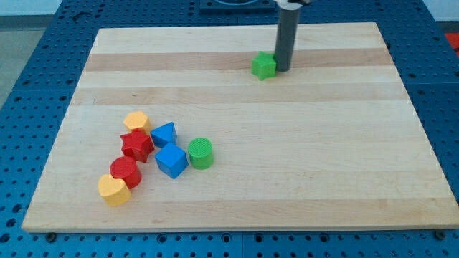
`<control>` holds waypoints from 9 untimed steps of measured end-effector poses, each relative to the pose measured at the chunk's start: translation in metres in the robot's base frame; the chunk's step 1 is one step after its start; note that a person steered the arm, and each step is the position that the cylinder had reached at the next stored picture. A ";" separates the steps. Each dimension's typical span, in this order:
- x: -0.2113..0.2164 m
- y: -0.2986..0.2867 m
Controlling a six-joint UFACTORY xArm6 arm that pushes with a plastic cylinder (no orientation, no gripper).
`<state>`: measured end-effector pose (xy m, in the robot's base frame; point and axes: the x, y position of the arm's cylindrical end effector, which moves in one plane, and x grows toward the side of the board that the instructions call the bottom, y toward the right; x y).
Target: Push the green star towards the blue triangle
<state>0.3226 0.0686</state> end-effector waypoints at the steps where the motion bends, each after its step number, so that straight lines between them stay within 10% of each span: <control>1: 0.031 -0.023; 3: 0.096 -0.027; 7: -0.081 -0.063; 9: 0.028 -0.058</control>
<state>0.3510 0.0103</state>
